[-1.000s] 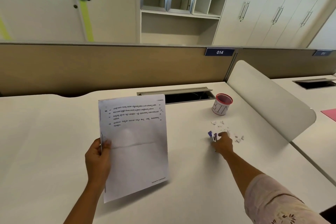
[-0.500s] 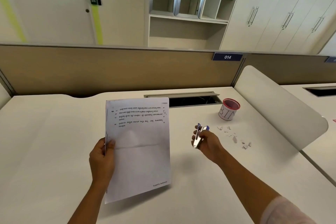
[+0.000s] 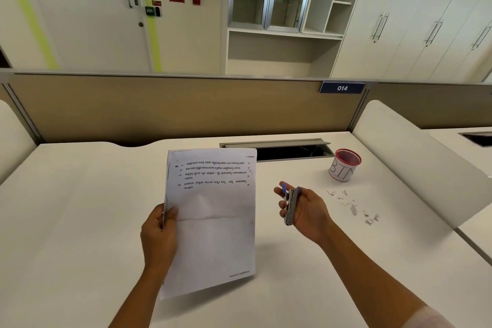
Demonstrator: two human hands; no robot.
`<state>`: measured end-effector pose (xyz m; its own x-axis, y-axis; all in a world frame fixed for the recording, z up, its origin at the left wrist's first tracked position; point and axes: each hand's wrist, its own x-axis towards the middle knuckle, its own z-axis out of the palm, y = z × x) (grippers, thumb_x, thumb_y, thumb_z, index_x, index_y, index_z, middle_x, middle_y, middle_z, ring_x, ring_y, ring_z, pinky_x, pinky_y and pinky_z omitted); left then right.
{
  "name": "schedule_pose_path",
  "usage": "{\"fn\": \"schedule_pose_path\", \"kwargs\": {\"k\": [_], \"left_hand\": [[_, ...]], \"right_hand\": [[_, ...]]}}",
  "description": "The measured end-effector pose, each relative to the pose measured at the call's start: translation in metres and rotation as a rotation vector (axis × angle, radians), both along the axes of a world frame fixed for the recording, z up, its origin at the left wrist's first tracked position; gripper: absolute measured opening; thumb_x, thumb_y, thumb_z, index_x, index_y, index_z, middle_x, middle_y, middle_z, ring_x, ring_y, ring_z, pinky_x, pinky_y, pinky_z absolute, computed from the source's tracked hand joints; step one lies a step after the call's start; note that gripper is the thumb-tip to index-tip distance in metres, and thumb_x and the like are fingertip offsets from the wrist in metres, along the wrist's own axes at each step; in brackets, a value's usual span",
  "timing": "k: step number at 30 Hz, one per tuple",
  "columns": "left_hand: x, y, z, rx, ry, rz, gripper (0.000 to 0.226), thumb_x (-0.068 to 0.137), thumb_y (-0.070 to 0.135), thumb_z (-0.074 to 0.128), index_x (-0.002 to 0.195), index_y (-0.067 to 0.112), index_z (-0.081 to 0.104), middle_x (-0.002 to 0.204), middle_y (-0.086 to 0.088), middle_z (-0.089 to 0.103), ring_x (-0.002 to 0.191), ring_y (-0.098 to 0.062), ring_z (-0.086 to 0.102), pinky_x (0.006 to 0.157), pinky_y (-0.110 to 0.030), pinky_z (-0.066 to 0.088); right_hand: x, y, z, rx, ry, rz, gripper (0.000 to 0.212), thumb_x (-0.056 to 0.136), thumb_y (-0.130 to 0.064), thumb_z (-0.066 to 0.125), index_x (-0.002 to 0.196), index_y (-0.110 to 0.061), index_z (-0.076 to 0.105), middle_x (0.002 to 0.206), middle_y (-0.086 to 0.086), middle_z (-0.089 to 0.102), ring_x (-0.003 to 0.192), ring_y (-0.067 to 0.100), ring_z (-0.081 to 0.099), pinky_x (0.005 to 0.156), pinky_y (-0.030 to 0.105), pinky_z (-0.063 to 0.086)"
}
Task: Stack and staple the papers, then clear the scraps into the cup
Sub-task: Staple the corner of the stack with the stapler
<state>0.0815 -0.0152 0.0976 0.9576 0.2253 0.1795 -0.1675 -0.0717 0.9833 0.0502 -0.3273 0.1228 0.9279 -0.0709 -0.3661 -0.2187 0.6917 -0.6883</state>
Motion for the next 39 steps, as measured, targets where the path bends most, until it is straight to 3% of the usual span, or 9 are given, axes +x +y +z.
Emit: {"fn": "schedule_pose_path", "kwargs": {"k": [3,7,12,19,23,26,30,35,39], "left_hand": [[-0.002,0.000,0.000,0.012,-0.007,-0.003,0.012,0.095,0.017,0.053,0.089,0.021,0.063,0.069,-0.002,0.057,0.063,-0.015,0.048,0.056,-0.012,0.043],[-0.002,0.001,-0.002,0.027,-0.006,-0.008,0.017,0.095,0.018,0.053,0.083,0.027,0.062,0.074,-0.011,0.061,0.065,-0.017,0.048,0.062,-0.030,0.043],[-0.003,0.001,-0.003,0.028,0.001,0.005,0.013,0.095,0.018,0.053,0.088,0.020,0.064,0.065,0.007,0.059,0.060,-0.006,0.050,0.059,-0.015,0.043],[-0.006,-0.002,0.000,0.046,0.004,-0.012,0.016,0.096,0.019,0.050,0.097,0.013,0.065,0.082,0.001,0.066,0.071,-0.004,0.058,0.065,-0.015,0.046],[-0.008,-0.004,0.002,0.066,-0.010,-0.014,0.016,0.096,0.016,0.051,0.095,0.011,0.066,0.078,0.004,0.066,0.067,0.004,0.057,0.063,-0.006,0.044],[-0.010,-0.006,0.004,0.086,-0.041,-0.020,0.016,0.095,0.017,0.051,0.096,0.013,0.066,0.082,0.006,0.068,0.076,-0.001,0.060,0.066,-0.008,0.046],[-0.014,-0.008,0.007,0.106,-0.079,-0.032,0.018,0.095,0.016,0.051,0.100,0.009,0.066,0.084,0.004,0.068,0.076,-0.001,0.061,0.068,-0.006,0.045],[-0.015,-0.008,0.010,0.134,-0.103,-0.022,0.018,0.093,0.014,0.053,0.101,0.008,0.068,0.078,-0.001,0.064,0.067,0.001,0.057,0.067,-0.006,0.042],[-0.016,-0.008,0.011,0.169,-0.108,-0.006,0.019,0.093,0.015,0.053,0.104,0.011,0.068,0.083,-0.005,0.069,0.066,-0.001,0.057,0.070,-0.024,0.050]], "right_hand": [[-0.004,0.001,-0.001,-0.028,0.000,0.034,0.050,0.100,-0.033,0.023,0.127,-0.008,0.057,0.118,0.010,0.065,0.074,0.020,0.057,0.066,0.032,0.052],[-0.011,0.004,0.002,-0.002,-0.020,0.073,0.052,0.099,-0.043,0.030,0.129,-0.008,0.055,0.117,0.004,0.063,0.077,0.018,0.056,0.065,0.031,0.053],[-0.016,0.013,0.017,-0.062,-0.006,0.156,0.054,0.093,-0.051,0.040,0.126,-0.014,0.059,0.109,0.002,0.062,0.065,0.011,0.052,0.041,0.017,0.040],[-0.014,0.047,0.066,-0.786,-0.178,0.152,0.045,0.083,-0.055,0.049,0.114,-0.026,0.064,0.095,-0.002,0.068,0.060,0.010,0.047,0.047,0.020,0.034],[-0.009,0.067,0.089,-1.176,-0.369,0.115,0.037,0.079,-0.041,0.067,0.109,-0.019,0.062,0.091,-0.006,0.067,0.071,0.001,0.060,0.059,0.013,0.047],[-0.006,0.078,0.103,-1.377,-0.464,0.172,0.053,0.068,-0.055,0.071,0.111,-0.027,0.054,0.099,-0.014,0.066,0.089,0.005,0.066,0.071,0.018,0.055],[-0.001,0.085,0.117,-1.756,-0.542,0.140,0.052,0.070,-0.064,0.067,0.104,-0.031,0.045,0.105,-0.015,0.066,0.087,0.012,0.064,0.069,0.021,0.055],[0.006,0.091,0.123,-2.013,-0.614,0.043,0.049,0.074,-0.062,0.065,0.103,-0.027,0.048,0.101,-0.010,0.069,0.078,0.011,0.056,0.064,0.025,0.051],[0.007,0.094,0.126,-2.061,-0.656,0.012,0.047,0.073,-0.060,0.068,0.102,-0.026,0.052,0.100,-0.011,0.067,0.075,0.007,0.049,0.057,0.015,0.038]]}}
